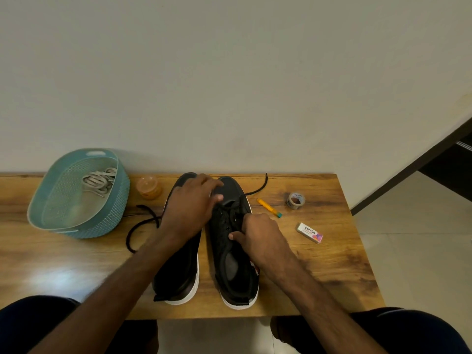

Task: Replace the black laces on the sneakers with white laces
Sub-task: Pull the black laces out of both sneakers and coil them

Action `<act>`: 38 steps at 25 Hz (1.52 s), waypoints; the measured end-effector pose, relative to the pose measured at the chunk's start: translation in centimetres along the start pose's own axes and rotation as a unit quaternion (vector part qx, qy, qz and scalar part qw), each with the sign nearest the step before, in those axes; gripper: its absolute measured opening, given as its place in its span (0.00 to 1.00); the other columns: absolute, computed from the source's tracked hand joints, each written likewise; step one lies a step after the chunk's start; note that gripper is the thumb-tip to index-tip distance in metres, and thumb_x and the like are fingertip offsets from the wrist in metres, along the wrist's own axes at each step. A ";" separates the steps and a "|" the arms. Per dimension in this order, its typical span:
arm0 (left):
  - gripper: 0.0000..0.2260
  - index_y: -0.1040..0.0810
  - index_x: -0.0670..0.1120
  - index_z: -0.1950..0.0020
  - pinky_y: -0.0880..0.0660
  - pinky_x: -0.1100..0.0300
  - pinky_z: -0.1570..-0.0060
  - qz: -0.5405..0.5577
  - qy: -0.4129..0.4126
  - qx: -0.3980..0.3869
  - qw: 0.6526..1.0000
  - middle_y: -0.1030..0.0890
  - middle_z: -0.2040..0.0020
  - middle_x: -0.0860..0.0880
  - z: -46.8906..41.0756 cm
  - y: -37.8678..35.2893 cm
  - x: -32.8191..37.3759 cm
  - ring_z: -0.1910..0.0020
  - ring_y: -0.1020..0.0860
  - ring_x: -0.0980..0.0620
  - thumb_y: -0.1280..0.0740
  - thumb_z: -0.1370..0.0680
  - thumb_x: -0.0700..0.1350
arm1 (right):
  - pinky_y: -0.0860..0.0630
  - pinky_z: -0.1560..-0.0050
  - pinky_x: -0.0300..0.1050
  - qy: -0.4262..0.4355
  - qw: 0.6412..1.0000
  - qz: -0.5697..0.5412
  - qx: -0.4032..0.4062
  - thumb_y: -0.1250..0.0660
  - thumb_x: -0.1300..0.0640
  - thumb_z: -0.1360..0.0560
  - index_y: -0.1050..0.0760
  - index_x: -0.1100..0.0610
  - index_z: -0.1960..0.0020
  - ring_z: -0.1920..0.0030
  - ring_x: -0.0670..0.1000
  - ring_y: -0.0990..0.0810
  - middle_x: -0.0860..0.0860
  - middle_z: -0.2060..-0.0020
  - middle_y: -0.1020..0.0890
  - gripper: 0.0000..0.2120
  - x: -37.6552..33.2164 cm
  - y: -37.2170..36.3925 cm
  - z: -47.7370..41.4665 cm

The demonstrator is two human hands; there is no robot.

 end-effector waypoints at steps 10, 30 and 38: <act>0.03 0.20 0.51 0.52 0.29 0.57 0.56 0.122 0.176 0.142 0.966 0.20 0.54 0.55 -0.3 3.8 -4.4 0.54 0.22 0.53 0.33 0.21 0.48 | 0.33 0.58 0.44 0.002 1.000 0.013 -0.001 0.33 0.46 0.22 0.23 0.58 0.44 0.57 0.49 0.28 0.52 0.56 0.24 0.16 0.0 0.4 0.1; 0.03 0.20 0.51 0.53 0.33 0.55 0.60 -0.014 0.179 0.173 0.968 0.20 0.51 0.51 0.4 7.7 -4.0 0.53 0.21 0.47 0.33 0.21 0.46 | 0.31 0.57 0.44 0.002 1.000 -0.006 0.000 0.32 0.44 0.23 0.23 0.58 0.45 0.55 0.51 0.24 0.52 0.55 0.23 0.17 0.3 0.0 -0.2; 0.21 0.30 0.55 0.28 0.27 0.49 0.42 -0.167 -0.024 -0.046 0.985 0.27 0.30 0.53 -0.1 0.7 0.3 0.36 0.27 0.47 0.34 0.21 0.52 | 0.29 0.56 0.44 0.016 1.000 0.015 -0.004 0.33 0.45 0.22 0.22 0.58 0.44 0.52 0.52 0.21 0.54 0.50 0.19 0.17 0.2 -0.1 -0.4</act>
Point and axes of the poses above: each hand's wrist, its own z-axis away from the middle knuckle, its own y-axis out of the back of the hand, x = y × z, the point moved 6 cm from there along -z, towards the middle knuckle
